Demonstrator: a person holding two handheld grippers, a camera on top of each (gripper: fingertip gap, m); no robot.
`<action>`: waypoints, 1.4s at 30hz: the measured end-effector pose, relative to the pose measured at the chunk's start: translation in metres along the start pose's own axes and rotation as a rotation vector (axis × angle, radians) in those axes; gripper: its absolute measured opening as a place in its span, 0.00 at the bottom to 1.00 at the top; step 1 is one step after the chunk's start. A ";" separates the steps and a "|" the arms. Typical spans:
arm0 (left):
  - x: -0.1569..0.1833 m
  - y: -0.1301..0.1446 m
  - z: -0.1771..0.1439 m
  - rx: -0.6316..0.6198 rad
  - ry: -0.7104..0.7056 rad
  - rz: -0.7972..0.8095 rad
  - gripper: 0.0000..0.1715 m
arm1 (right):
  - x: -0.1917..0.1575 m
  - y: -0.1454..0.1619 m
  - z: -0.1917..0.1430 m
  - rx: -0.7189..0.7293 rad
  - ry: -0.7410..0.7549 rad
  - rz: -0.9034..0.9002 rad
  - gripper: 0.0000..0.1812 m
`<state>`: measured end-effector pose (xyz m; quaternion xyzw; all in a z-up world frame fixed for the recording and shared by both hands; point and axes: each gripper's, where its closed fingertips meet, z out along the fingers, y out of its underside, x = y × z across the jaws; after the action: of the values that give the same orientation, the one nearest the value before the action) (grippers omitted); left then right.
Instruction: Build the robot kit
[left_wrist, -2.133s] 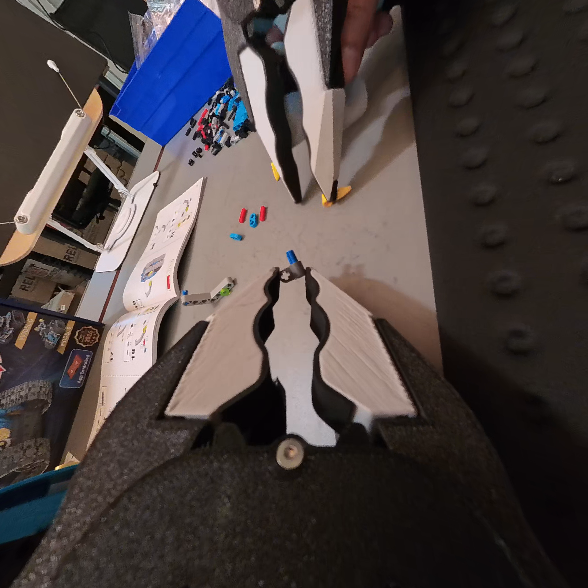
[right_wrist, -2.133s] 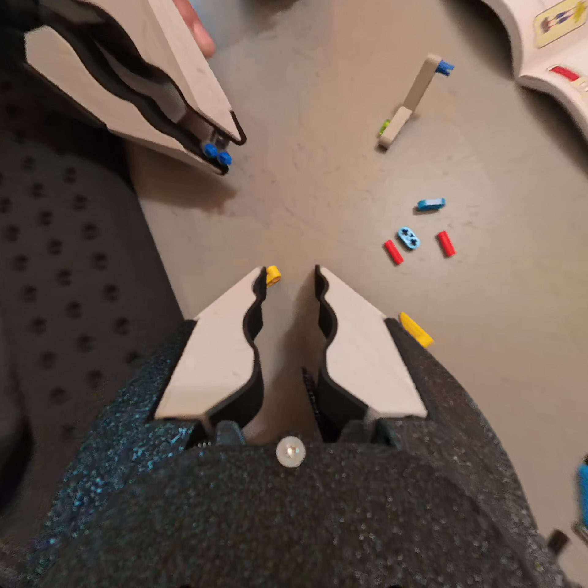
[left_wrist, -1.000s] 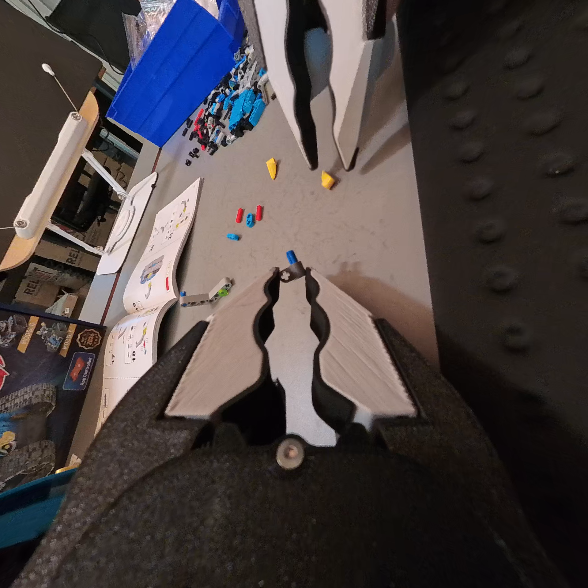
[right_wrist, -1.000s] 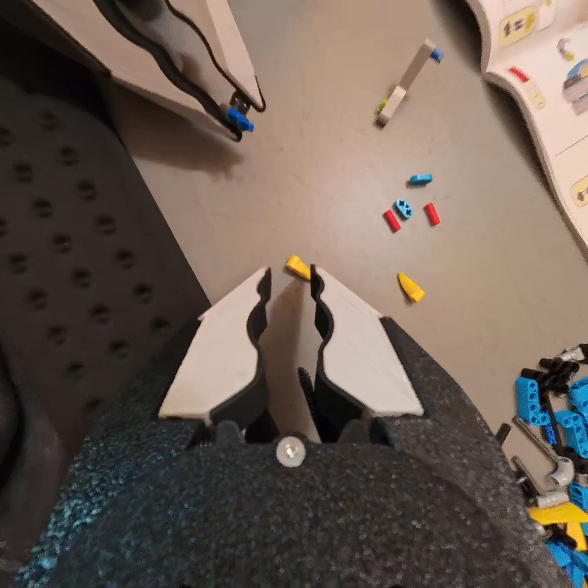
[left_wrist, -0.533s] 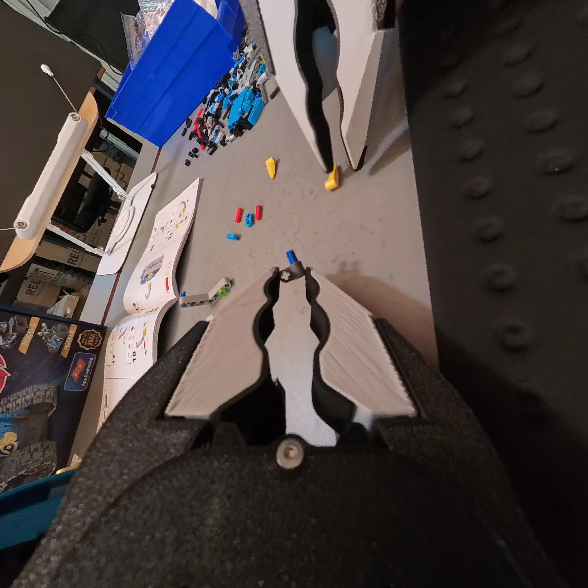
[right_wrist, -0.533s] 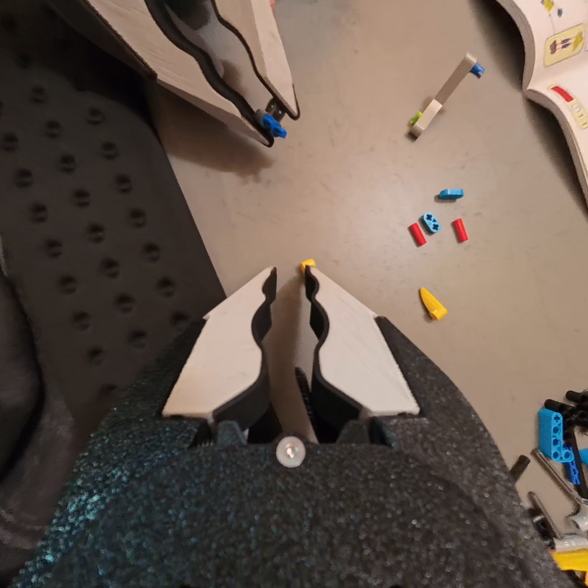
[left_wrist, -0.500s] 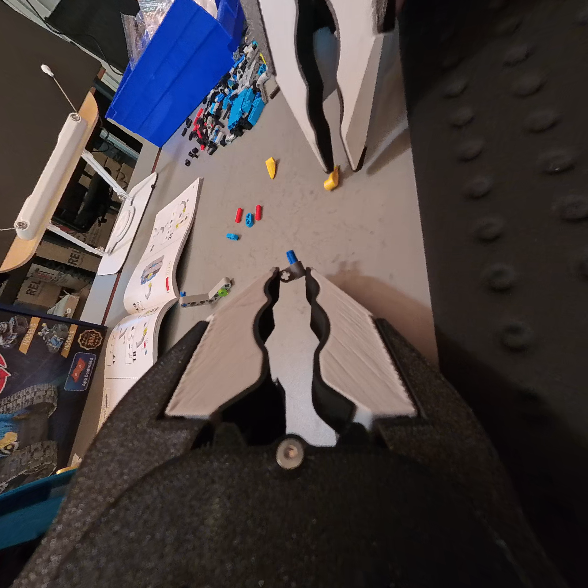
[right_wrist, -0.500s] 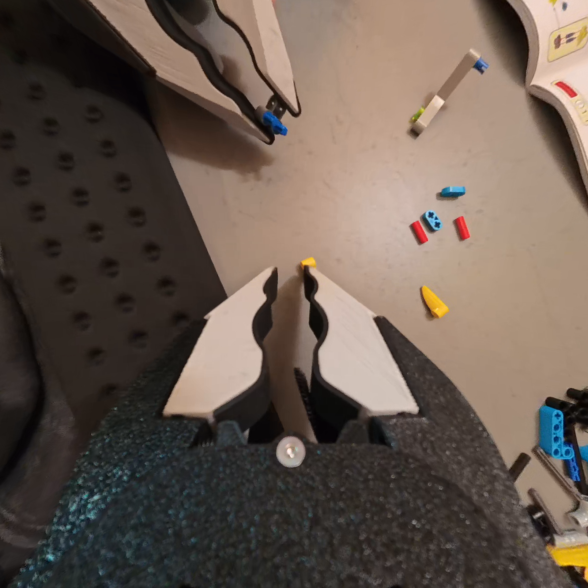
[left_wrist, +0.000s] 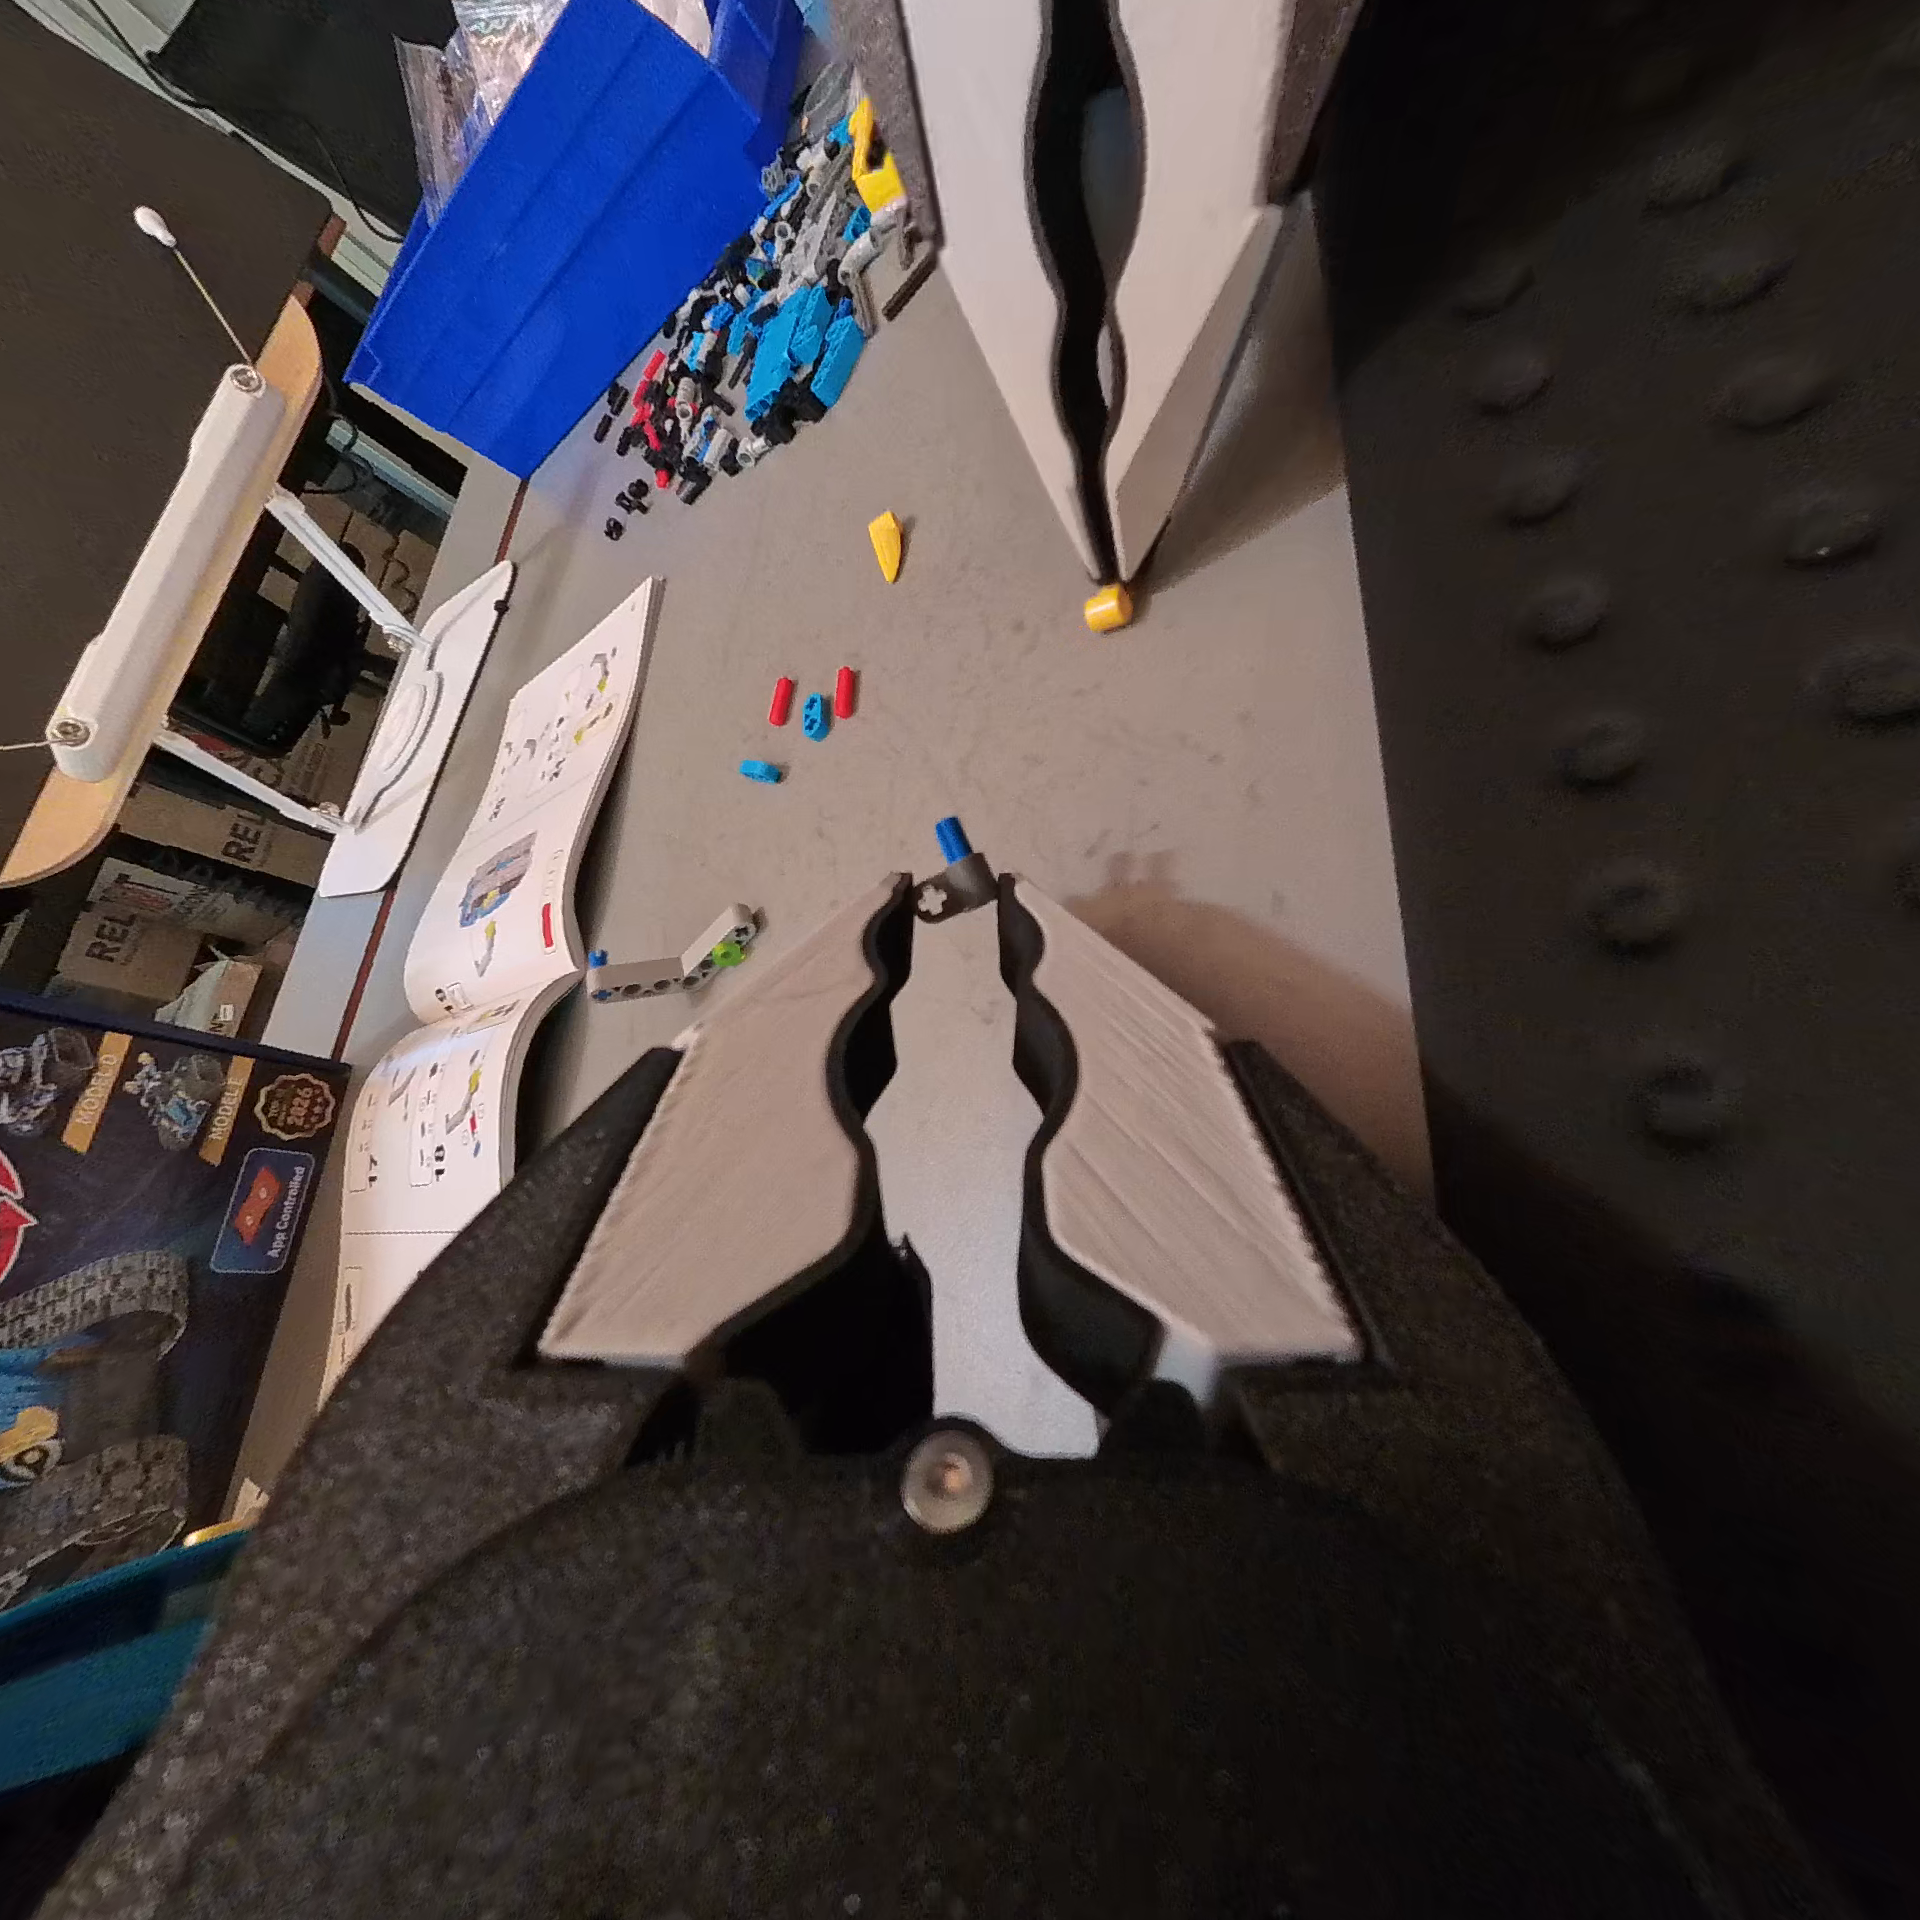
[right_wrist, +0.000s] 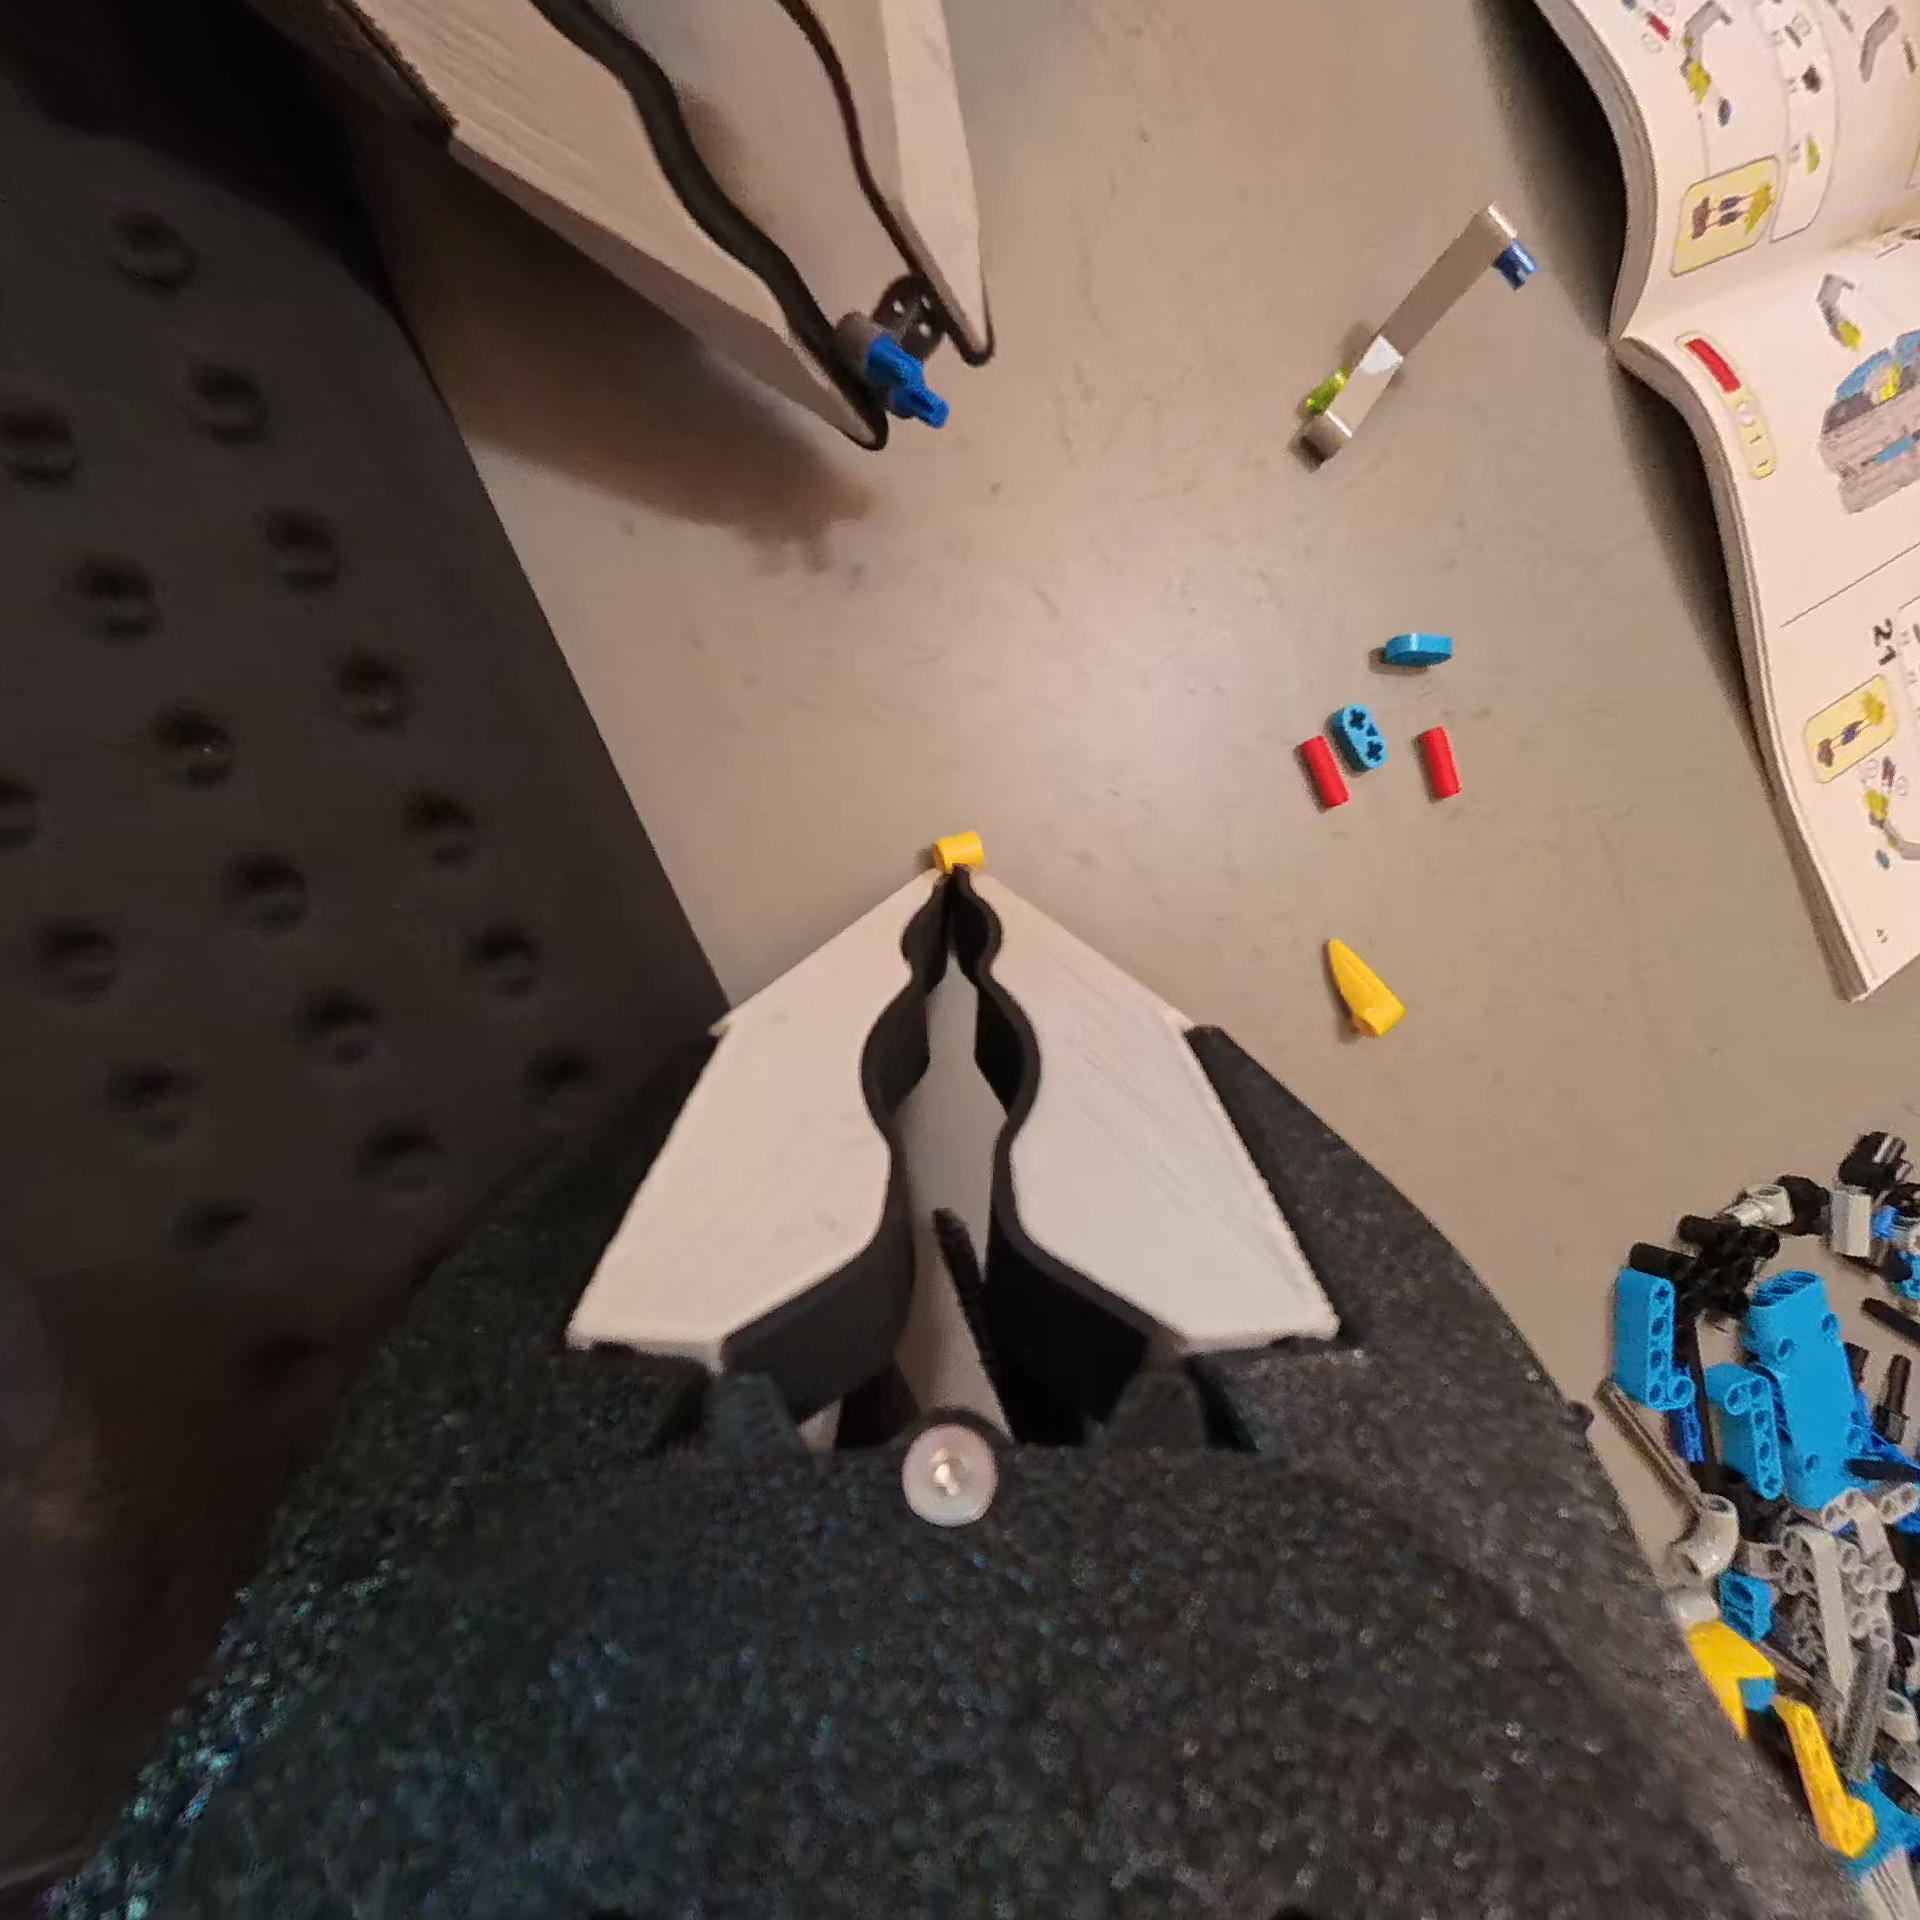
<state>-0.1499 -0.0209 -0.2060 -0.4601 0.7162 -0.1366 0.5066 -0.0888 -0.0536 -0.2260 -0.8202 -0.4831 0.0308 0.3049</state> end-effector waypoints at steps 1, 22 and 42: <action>0.000 0.000 0.000 0.000 0.000 0.000 0.09 | -0.001 0.000 0.000 -0.010 0.006 -0.004 0.00; 0.000 0.001 0.001 -0.002 -0.006 0.005 0.09 | -0.021 0.006 -0.007 -0.067 0.147 -0.182 0.00; 0.002 -0.002 0.000 0.015 0.002 0.021 0.09 | -0.015 -0.001 0.002 -0.079 -0.282 -0.096 0.05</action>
<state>-0.1489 -0.0233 -0.2064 -0.4487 0.7204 -0.1371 0.5108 -0.0979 -0.0644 -0.2306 -0.7951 -0.5605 0.1123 0.2025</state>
